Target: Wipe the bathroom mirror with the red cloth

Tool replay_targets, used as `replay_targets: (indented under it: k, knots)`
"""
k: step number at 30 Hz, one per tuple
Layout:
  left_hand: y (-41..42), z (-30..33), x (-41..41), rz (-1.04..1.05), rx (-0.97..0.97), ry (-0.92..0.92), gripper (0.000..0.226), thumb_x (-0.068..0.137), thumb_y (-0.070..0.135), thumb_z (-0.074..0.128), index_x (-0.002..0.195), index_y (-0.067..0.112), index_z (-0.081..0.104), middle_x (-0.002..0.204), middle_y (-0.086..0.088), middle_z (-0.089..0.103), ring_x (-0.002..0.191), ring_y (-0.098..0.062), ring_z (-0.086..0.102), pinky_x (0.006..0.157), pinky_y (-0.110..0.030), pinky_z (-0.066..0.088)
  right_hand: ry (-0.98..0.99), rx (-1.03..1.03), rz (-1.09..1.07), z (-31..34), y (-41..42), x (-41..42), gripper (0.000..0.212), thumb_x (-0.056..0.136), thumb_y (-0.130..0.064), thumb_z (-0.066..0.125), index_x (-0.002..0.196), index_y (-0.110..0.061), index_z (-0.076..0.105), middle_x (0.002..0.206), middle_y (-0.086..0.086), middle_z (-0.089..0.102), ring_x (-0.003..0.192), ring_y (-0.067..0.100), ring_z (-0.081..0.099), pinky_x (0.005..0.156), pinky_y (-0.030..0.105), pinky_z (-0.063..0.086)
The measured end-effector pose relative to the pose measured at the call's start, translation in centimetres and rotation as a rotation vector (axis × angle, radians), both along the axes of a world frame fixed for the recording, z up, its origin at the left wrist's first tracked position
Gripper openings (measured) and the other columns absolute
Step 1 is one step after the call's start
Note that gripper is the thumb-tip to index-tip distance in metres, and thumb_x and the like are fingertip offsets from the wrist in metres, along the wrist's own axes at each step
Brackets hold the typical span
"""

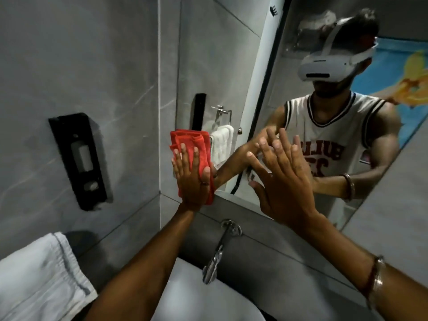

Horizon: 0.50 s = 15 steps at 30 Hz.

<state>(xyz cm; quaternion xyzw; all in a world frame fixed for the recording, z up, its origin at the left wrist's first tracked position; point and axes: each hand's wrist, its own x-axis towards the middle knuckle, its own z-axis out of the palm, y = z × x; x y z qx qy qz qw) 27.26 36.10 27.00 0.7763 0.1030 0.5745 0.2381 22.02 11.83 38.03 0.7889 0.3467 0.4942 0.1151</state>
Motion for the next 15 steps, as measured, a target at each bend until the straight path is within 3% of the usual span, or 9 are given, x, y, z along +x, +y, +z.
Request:
replay_targets:
  k: [3, 6, 8, 12, 15]
  knots:
    - [-3.2, -0.4, -0.2, -0.015, 0.031, -0.031, 0.068, 0.108, 0.054, 0.011, 0.160, 0.012, 0.023, 0.165, -0.022, 0.030, 0.162, -0.029, 0.006, 0.130, -0.052, 0.006, -0.018, -0.010, -0.054, -1.4, -3.0, -0.4, 0.063, 0.103, -0.049, 0.043, 0.159, -0.022, 0.042, 0.171, 0.014, 0.017, 0.159, 0.037, 0.020, 0.132, 0.054, 0.007]
    - [-7.2, -0.5, -0.5, -0.050, 0.053, -0.025, 0.064, 0.109, 0.054, 0.012, 0.158, 0.015, 0.028, 0.161, -0.027, 0.037, 0.153, -0.045, 0.027, 0.128, -0.059, 0.013, -0.026, 0.049, -0.075, -2.0, -6.1, -1.1, 0.061, 0.105, -0.048, 0.040, 0.158, -0.020, 0.044, 0.171, 0.016, 0.019, 0.161, 0.034, 0.008, 0.132, 0.050, -0.003]
    - [-10.2, -0.3, -0.8, -0.055, 0.090, -0.034, 0.062, 0.109, 0.053, 0.017, 0.157, 0.016, 0.031, 0.159, -0.026, 0.040, 0.150, -0.048, 0.033, 0.126, -0.061, 0.018, -0.006, 0.105, -0.084, -2.2, -8.2, -1.6, 0.061, 0.105, -0.048, 0.040, 0.158, -0.019, 0.043, 0.170, 0.017, 0.020, 0.162, 0.032, 0.000, 0.132, 0.050, -0.005]
    - [-15.3, -0.4, -1.7, -0.111, 0.177, -0.090, 0.063, 0.106, 0.050, 0.029, 0.163, 0.024, 0.022, 0.163, -0.018, 0.031, 0.155, -0.043, 0.024, 0.129, -0.057, 0.012, 0.023, 0.149, -0.093, -2.6, -11.8, -2.0, 0.064, 0.101, -0.043, 0.050, 0.159, -0.018, 0.041, 0.171, 0.018, 0.019, 0.163, 0.028, -0.011, 0.131, 0.053, -0.005]
    - [-20.1, -0.1, -2.8, -0.161, 0.184, -0.085, 0.064, 0.106, 0.051, 0.028, 0.165, 0.032, 0.011, 0.164, -0.016, 0.030, 0.157, -0.039, 0.020, 0.129, -0.055, 0.010, -0.002, 0.185, -0.167, -2.0, -15.4, -2.1, 0.066, 0.101, -0.044, 0.046, 0.161, -0.019, 0.035, 0.173, 0.013, 0.011, 0.163, 0.027, -0.011, 0.131, 0.051, -0.008]
